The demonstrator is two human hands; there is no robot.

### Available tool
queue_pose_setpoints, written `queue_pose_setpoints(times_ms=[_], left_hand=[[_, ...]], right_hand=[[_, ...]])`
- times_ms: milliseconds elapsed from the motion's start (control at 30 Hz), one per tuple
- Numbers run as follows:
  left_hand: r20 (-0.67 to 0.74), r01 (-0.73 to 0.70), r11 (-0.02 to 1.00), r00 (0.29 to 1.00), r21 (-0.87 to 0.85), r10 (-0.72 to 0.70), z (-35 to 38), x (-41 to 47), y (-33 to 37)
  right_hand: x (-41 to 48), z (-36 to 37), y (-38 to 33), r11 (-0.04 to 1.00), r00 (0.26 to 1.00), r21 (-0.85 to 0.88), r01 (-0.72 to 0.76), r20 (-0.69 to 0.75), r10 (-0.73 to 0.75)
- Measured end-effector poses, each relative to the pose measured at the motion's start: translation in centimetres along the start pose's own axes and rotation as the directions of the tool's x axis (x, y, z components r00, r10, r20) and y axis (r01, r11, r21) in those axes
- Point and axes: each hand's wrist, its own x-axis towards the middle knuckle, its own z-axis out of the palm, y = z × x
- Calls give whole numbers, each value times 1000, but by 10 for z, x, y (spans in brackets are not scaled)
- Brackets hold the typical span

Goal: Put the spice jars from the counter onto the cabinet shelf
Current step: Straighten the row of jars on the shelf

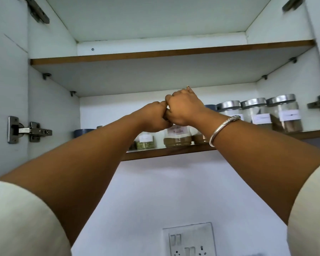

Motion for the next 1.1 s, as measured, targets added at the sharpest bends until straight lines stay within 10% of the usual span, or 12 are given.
queue_pose_setpoints(times_ms=[333, 1100], left_hand=[[22, 107, 950, 993, 292, -118, 4, 13, 48], [90, 136, 937, 981, 320, -173, 34, 57, -7]], right_hand=[[-38, -12, 72, 995, 974, 15, -100, 207, 95], [11, 43, 62, 995, 945, -52, -86, 313, 98]])
